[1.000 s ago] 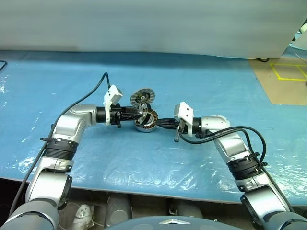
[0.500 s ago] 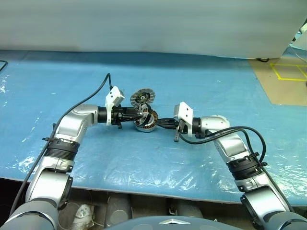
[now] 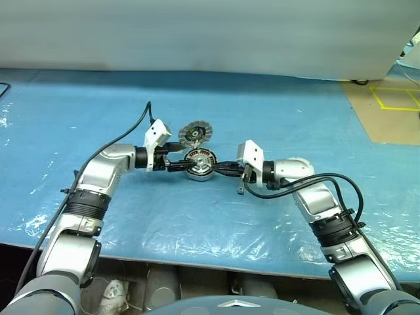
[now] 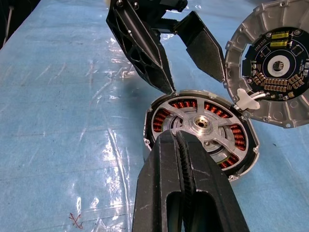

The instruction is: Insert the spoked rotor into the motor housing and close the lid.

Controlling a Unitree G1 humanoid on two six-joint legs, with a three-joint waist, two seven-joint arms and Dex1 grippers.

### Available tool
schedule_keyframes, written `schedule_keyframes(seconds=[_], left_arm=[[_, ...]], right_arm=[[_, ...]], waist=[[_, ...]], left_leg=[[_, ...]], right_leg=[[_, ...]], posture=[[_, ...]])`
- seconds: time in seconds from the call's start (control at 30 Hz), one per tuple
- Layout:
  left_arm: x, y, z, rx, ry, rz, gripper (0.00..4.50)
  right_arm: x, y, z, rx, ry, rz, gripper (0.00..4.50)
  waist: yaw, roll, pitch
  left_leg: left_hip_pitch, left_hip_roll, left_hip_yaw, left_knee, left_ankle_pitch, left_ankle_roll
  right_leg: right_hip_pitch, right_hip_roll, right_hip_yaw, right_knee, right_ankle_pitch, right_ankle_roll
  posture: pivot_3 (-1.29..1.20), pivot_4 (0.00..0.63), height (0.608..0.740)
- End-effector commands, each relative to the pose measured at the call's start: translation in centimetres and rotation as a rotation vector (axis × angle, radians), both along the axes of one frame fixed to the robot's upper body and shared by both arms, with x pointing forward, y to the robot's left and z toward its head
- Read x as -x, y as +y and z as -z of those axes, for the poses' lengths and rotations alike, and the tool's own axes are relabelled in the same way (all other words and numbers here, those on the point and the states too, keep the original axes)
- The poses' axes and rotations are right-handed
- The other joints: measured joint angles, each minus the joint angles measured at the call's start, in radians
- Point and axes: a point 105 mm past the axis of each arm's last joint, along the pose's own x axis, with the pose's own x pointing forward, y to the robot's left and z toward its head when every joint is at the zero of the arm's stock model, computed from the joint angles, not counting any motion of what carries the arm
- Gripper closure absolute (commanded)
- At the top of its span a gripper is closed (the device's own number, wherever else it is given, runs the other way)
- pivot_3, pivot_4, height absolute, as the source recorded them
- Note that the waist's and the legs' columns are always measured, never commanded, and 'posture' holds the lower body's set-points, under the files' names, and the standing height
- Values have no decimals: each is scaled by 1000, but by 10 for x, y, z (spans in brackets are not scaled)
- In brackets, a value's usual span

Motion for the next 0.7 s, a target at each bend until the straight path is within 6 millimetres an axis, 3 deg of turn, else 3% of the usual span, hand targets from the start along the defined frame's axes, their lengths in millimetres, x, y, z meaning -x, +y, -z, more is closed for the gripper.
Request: schedule_keyframes(seconds=[0.03,0.13,0.43,0.7], left_arm=[[-2,-5,-25,59,-70,21,498],[1,-11,-32,130,-50,32,1132],[10,-32,-14,168,-44,0,4323],[-12,-38,23,-9,-152,-167,4435]], right_arm=[[0,4,-9,-14,-45,-14,4500],[-1,4,-9,-14,-48,-12,4500],[-3,5,-10,-19,-67,-3,4500],[-3,10,-13,-29,-83,-10,4500]], waist=[[0,0,0],[0,0,0],[0,0,0],[-1,0,0]], left_leg=[[0,0,0,0,0,0],[0,0,0,0,0,0],[0,0,0,0,0,0],[0,0,0,1,0,0]], right_leg=[[0,0,0,0,0,0],[0,0,0,0,0,0],[0,0,0,0,0,0],[0,0,0,0,0,0]], posture=[[0,150,740],[0,150,740],[0,150,740],[0,150,740]])
